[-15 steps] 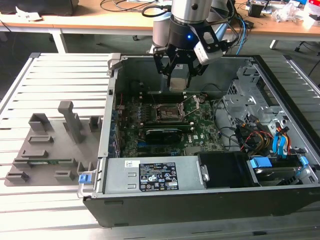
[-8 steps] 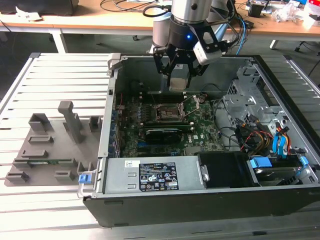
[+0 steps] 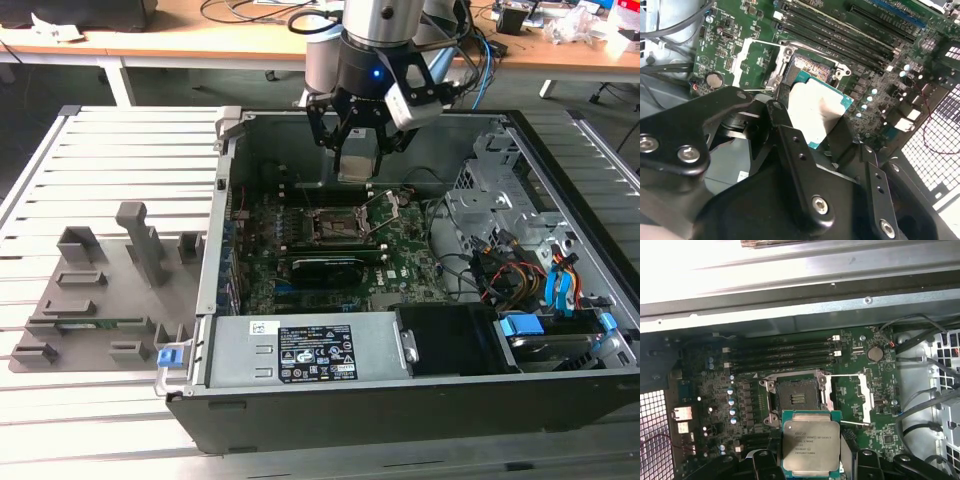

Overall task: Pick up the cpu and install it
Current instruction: 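Place the cpu into insertion slot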

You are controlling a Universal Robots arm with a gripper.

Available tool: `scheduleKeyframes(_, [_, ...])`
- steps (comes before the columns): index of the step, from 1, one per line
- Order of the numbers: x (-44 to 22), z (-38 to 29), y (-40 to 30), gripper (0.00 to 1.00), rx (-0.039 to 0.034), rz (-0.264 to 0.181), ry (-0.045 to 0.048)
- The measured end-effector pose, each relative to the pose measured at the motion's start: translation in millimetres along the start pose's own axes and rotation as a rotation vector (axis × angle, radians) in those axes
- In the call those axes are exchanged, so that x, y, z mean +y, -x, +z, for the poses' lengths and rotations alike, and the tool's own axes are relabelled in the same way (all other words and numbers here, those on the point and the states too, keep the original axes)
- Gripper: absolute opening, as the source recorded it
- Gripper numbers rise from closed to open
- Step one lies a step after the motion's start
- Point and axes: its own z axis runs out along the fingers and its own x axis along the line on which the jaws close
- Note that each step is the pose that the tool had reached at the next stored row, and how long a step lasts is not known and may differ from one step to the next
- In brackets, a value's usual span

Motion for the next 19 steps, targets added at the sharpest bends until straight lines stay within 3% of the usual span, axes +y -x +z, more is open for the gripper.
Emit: scheduleKeyframes(19, [0.0,0.1,0.0,0.55,0.0003,0.124,0.0004])
